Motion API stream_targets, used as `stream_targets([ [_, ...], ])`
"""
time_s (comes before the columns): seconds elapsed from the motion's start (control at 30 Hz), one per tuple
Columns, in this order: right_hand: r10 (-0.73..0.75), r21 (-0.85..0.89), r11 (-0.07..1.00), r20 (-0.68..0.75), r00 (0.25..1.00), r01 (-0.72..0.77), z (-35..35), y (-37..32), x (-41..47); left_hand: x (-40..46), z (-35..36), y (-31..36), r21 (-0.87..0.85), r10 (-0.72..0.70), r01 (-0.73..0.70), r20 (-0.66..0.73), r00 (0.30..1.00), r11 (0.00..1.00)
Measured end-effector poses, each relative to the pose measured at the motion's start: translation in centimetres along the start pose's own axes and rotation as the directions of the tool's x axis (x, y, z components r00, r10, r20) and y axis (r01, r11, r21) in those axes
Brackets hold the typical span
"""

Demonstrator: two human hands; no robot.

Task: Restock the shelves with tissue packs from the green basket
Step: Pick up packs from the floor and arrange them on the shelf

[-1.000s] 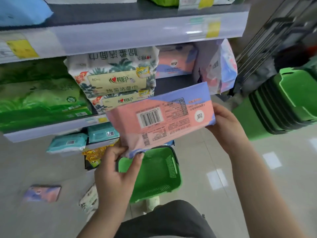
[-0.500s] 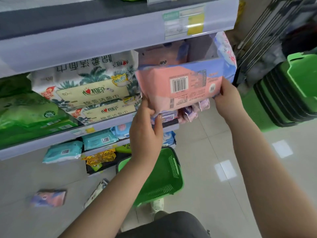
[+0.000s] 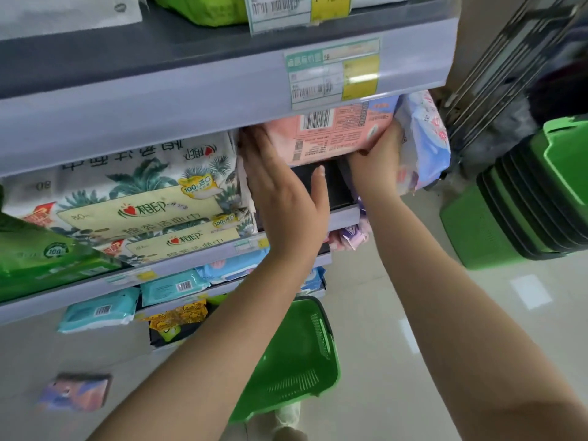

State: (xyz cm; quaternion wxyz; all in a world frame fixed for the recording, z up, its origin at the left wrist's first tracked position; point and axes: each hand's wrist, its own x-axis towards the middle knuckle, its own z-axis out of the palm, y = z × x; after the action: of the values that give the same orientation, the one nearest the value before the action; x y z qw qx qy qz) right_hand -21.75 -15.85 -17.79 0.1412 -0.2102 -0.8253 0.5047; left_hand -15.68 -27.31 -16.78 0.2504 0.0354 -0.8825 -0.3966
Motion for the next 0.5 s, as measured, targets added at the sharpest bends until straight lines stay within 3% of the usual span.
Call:
stream_targets([
  [0.1, 0.012, 0.062, 0.998, -0.093, 0.996, -0.006, 1.6, -0.6, 1.9, 1.2, 1.8, -0.5, -0.042, 0.008, -0.01, -0.043, 0.999, 0.999],
  [0.2, -0.037, -0.05, 0.998, -0.171, 0.985, 0.029, 2.7, -1.4, 3.5, 2.8, 2.9, -2.0, -0.055, -0.004, -0.001, -0.086, 0.996, 0.998],
  [0.27, -0.075, -0.091, 0.994, -0.093, 0.993, 0.067, 3.7, -1.3, 4.4, 4.1, 3.2, -2.5, -0.04, -0.056, 0.052, -0.094, 0.994, 0.998],
  [0.4, -0.08, -0.095, 0.991, 0.101, 0.992, 0.09, 5.0, -1.4, 5.6, 6.1, 2.8, -2.3, -0.051, -0.253, 0.254, 0.028, 0.967, 0.966],
  [0.5, -0.068, 0.016, 0.998, 0.172, 0.983, 0.067, 5.1, -2.7, 5.7, 7.0, 2.8, -1.7, -0.05, -0.333, 0.336, 0.055, 0.941, 0.941],
])
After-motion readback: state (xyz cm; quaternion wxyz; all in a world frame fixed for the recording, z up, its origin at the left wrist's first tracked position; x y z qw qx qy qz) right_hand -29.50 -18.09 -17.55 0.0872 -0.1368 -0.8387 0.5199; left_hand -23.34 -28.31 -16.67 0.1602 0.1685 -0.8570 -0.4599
